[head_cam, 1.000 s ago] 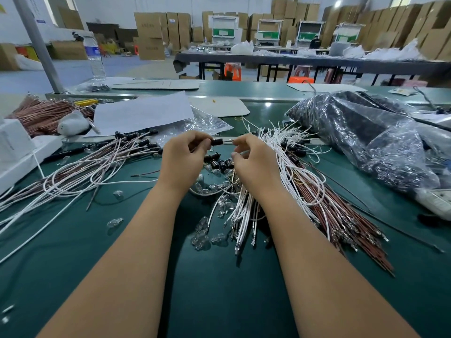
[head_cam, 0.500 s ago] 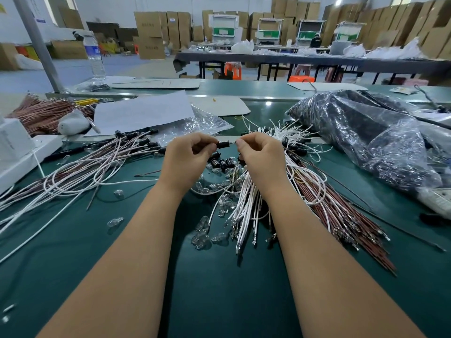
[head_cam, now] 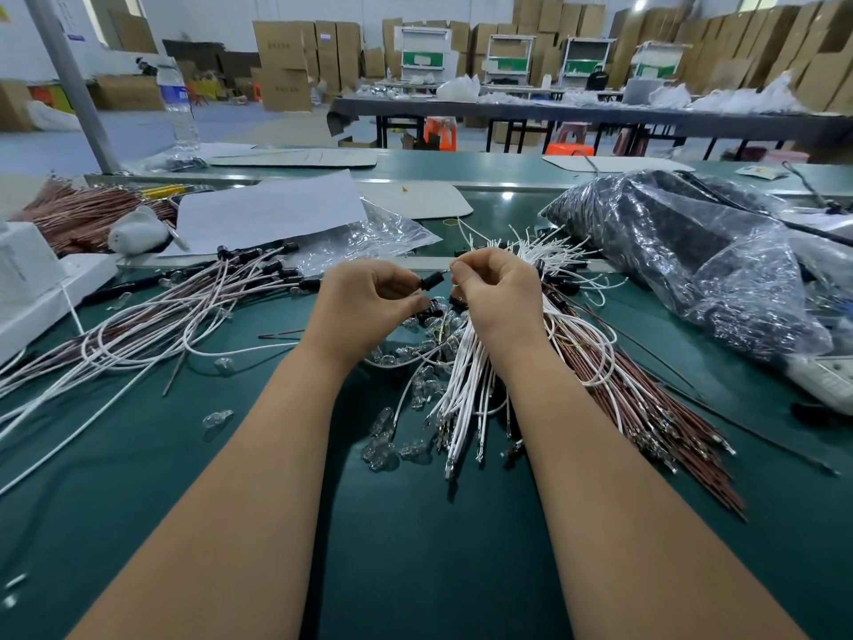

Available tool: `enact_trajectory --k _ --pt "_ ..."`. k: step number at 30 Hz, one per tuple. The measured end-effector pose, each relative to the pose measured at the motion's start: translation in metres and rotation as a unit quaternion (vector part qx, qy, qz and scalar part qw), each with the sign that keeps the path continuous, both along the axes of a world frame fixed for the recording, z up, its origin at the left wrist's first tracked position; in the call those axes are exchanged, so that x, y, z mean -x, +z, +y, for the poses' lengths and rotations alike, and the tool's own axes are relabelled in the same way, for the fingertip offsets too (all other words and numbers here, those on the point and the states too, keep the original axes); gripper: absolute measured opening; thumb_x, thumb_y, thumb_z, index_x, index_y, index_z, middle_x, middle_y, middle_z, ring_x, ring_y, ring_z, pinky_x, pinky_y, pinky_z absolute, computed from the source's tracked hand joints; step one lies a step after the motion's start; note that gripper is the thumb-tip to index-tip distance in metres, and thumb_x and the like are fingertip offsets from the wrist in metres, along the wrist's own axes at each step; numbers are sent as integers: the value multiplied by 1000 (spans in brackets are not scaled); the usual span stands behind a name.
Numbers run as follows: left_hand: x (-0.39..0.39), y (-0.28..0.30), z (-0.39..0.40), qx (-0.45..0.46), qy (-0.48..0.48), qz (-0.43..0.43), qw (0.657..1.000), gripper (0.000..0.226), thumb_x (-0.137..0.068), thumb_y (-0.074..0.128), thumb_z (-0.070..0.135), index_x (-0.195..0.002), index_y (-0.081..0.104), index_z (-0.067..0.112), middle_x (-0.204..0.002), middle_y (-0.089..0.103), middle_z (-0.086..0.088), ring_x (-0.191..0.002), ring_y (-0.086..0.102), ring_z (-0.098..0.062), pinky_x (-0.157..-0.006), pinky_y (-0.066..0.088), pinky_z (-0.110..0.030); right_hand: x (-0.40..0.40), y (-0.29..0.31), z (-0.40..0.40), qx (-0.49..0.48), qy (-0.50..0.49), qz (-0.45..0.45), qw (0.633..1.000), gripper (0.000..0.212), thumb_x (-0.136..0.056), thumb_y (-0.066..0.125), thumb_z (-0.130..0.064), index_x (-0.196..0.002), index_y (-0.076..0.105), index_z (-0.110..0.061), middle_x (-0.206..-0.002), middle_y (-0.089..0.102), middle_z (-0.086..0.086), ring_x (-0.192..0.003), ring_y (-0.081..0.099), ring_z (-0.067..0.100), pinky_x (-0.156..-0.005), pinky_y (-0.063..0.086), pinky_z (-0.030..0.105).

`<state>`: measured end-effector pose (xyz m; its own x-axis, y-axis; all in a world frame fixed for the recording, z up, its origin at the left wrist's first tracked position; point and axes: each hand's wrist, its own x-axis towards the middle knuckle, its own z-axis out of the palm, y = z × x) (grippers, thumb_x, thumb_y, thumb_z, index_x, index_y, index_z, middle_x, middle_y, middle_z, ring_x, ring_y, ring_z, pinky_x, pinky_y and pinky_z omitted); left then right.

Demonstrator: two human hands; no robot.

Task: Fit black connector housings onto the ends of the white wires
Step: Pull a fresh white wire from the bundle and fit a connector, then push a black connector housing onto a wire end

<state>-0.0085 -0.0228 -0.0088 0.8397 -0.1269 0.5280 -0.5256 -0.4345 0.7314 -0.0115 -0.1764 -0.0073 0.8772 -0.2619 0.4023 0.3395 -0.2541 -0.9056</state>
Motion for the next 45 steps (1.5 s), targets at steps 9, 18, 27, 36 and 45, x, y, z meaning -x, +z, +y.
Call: enact_trajectory --k 9,18,27,36,45 --pt "-3 -3 2 26 -2 16 1000 9 -87 70 14 -79 72 8 -68 70 -6 -62 66 -19 -69 56 -40 1 0 0 -24 42 11 999 21 -90 64 -6 -77 64 -22 -69 64 -3 -61 62 5 -67 55 21" --pt "-4 -2 0 18 -15 68 997 14 -91 66 18 -81 69 9 -73 71 -6 -71 68 -23 -77 57 -42 -1 -1 0 -20 41 16 999 21 -90 63 -7 -76 64 -21 -69 63 -4 -60 62 2 -69 57 25" --pt "-6 -1 -1 52 -47 74 995 14 -92 60 5 -84 68 13 -73 70 -5 -66 66 -9 -68 53 -20 0 1 5 -15 33 41 999 20 -92 61 -7 -78 62 -20 -71 63 2 -62 62 10 -72 56 33" --pt "-5 -3 -4 66 -32 58 996 10 -93 62 11 -85 68 9 -72 70 -6 -64 65 -9 -68 56 -21 3 2 7 -2 1 13 1000 20 -88 64 -7 -75 61 -20 -73 66 6 -76 68 31 -77 57 47" --pt "-7 2 0 54 19 57 997 13 -91 65 23 -79 63 25 -63 62 8 -55 56 -4 -53 49 -20 9 1 15 52 5 -38 998 12 -83 73 -13 -74 65 -13 -67 65 -2 -63 61 11 -63 52 28"
